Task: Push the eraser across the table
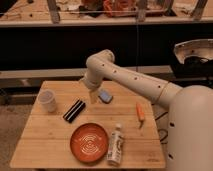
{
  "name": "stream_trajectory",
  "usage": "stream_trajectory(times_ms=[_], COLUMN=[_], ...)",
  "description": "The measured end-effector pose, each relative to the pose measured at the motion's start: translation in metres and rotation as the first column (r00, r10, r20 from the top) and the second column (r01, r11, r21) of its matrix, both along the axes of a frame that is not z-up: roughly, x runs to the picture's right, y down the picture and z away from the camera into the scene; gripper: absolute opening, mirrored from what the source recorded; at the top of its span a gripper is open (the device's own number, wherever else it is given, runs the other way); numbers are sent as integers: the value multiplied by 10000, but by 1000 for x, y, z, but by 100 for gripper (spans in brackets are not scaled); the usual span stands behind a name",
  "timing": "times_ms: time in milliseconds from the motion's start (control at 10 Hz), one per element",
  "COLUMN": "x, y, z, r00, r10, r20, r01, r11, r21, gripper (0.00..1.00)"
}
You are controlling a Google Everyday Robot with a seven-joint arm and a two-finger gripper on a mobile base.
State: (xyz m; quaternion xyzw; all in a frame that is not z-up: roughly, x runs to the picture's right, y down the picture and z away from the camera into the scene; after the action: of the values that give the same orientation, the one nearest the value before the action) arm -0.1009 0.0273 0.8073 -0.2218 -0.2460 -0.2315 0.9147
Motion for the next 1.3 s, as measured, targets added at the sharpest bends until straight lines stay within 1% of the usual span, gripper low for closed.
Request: stream_trajectory(times_ms=[1300], x=[-15], y=[11], z=[14], r00=[9994], r10=[-239], r20=[243], r01=[244], r11=[9995], r21=[-200], gripper=[80])
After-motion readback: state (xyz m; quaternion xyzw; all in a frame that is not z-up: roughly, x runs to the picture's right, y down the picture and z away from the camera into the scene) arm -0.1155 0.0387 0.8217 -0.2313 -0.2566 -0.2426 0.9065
